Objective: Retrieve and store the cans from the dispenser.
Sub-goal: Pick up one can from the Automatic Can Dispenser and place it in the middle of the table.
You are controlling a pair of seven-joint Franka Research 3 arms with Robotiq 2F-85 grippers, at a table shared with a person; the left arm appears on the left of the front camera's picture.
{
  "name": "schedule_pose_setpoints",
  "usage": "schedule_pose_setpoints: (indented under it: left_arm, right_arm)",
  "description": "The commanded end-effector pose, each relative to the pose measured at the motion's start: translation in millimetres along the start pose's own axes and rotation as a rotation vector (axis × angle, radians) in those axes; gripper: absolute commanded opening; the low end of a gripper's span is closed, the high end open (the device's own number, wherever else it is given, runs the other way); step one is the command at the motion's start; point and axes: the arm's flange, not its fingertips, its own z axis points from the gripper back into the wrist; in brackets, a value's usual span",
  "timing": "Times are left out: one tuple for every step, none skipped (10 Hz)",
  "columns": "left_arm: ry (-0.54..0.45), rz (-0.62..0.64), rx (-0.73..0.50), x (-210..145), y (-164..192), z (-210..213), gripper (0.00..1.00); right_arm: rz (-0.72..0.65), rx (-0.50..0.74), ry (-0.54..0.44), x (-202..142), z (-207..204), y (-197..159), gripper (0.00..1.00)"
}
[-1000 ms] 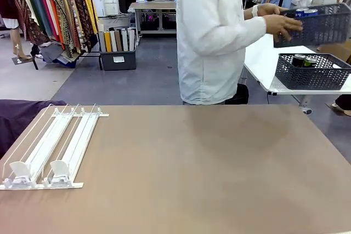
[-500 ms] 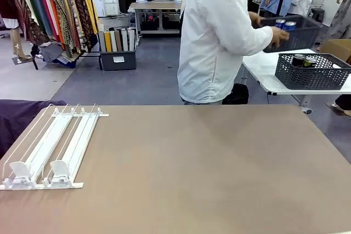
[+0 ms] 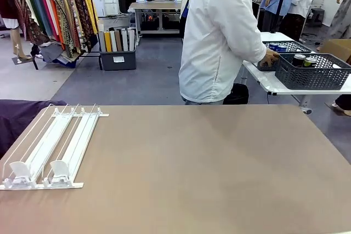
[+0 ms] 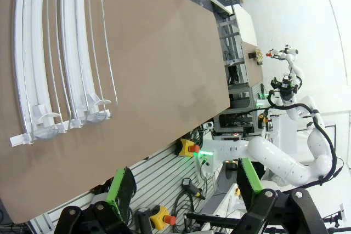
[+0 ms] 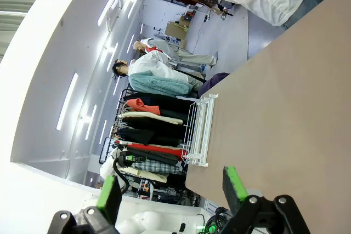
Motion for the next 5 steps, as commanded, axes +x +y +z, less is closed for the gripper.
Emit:
schedule_pose_setpoints:
  left_arm:
    - [-0.006,-0.003,-0.018,-1.0,-1.8,1.1,1.0]
    - [-0.006,-0.003,-0.018,-1.0,-1.8,1.1,1.0]
    - [-0.006,-0.003,-0.018,-1.0,-1.8,1.1,1.0]
    - [-0.006,-0.003,-0.018,-1.0,-1.8,1.1,1.0]
    - [-0.006,-0.003,-0.018,-1.0,-1.8,1.1,1.0]
  right_arm:
    - [0.025,0.018,-0.012,2.1,-1.1,1.4,1.0]
    - [0.025,0.018,-0.012,2.1,-1.1,1.4,1.0]
    - [0.025,0.018,-0.012,2.1,-1.1,1.4,1.0]
    - [0.025,0.018,-0.012,2.1,-1.1,1.4,1.0]
    - [0.025,0.018,-0.012,2.1,-1.1,1.4,1.0]
